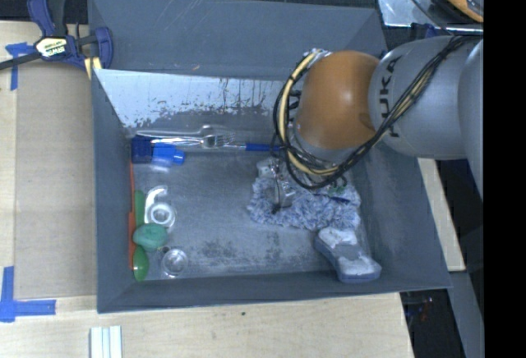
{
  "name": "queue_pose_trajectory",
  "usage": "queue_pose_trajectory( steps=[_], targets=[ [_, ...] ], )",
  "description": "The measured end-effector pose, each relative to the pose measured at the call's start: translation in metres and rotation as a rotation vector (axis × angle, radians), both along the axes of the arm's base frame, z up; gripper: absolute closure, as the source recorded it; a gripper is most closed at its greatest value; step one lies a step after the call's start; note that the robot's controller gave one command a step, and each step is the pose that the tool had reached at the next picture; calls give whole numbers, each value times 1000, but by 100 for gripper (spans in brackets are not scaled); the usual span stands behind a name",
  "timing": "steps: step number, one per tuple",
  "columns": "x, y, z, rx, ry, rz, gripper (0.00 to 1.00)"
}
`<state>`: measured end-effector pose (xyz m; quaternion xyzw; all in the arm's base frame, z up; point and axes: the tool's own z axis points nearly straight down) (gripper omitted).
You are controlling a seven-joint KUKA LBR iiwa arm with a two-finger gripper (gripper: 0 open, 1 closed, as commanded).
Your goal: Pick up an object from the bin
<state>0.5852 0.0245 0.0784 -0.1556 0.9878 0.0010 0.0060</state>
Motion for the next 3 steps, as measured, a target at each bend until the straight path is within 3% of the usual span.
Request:
queue_pose_trajectory(
  steps=[1, 3],
  targets=[
    [0, 0, 0, 0, 0, -1, 100],
    [0, -1, 46, 0, -1, -3, 100]
  ],
)
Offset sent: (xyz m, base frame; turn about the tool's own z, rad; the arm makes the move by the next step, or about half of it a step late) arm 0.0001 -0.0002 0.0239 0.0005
